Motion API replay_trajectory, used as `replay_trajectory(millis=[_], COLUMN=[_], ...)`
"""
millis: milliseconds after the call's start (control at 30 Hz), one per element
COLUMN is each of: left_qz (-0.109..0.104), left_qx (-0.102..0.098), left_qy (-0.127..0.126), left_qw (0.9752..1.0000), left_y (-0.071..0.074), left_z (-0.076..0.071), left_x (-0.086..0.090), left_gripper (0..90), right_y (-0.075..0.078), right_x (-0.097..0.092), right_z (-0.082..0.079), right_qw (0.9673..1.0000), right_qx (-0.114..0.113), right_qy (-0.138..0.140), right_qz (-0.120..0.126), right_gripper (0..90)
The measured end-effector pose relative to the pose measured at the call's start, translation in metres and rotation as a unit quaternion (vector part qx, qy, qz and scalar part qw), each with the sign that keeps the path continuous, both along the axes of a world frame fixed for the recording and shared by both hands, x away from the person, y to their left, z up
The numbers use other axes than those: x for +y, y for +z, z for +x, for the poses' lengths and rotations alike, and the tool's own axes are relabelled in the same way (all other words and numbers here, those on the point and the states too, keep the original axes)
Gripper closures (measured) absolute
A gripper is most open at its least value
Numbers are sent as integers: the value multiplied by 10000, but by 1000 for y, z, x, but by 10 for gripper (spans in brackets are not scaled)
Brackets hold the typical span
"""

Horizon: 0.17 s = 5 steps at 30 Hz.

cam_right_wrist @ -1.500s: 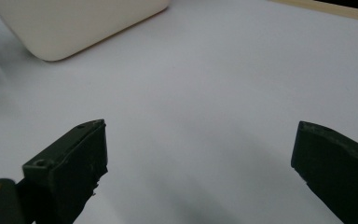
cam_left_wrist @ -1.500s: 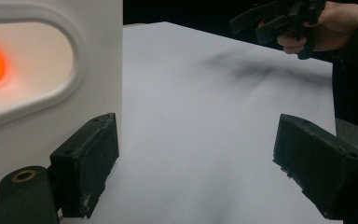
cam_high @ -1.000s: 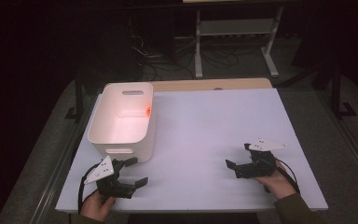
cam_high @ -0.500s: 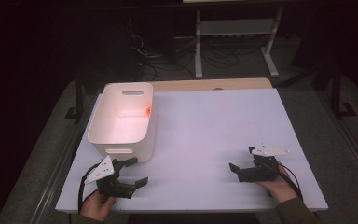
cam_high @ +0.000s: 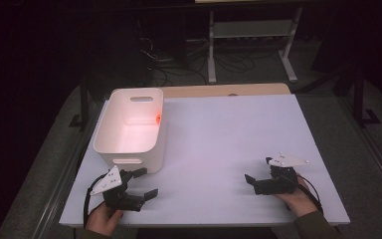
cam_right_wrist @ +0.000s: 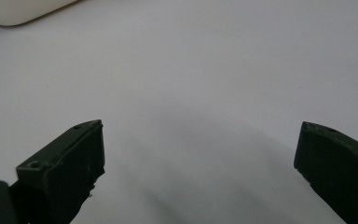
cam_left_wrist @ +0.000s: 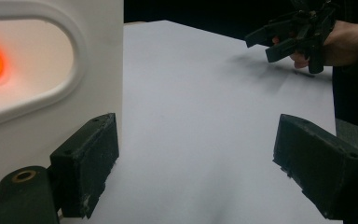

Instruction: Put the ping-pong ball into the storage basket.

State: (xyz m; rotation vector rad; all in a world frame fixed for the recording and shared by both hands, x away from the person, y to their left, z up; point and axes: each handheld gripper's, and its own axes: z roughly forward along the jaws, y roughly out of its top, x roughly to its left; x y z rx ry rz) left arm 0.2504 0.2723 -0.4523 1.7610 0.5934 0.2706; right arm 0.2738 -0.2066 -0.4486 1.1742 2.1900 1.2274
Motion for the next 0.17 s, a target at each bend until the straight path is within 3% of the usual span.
replay_trajectory(millis=[167], left_qz=[12], left_qx=[-8], left_qy=[-6], left_qw=[10000], left_y=[0], left_z=[0], left_x=[0], left_gripper=[139], right_y=[1], right_x=[0], right_z=[0], right_qw=[10000], right_qx=[-31], right_qy=[-3], right_qz=[22], right_gripper=[12])
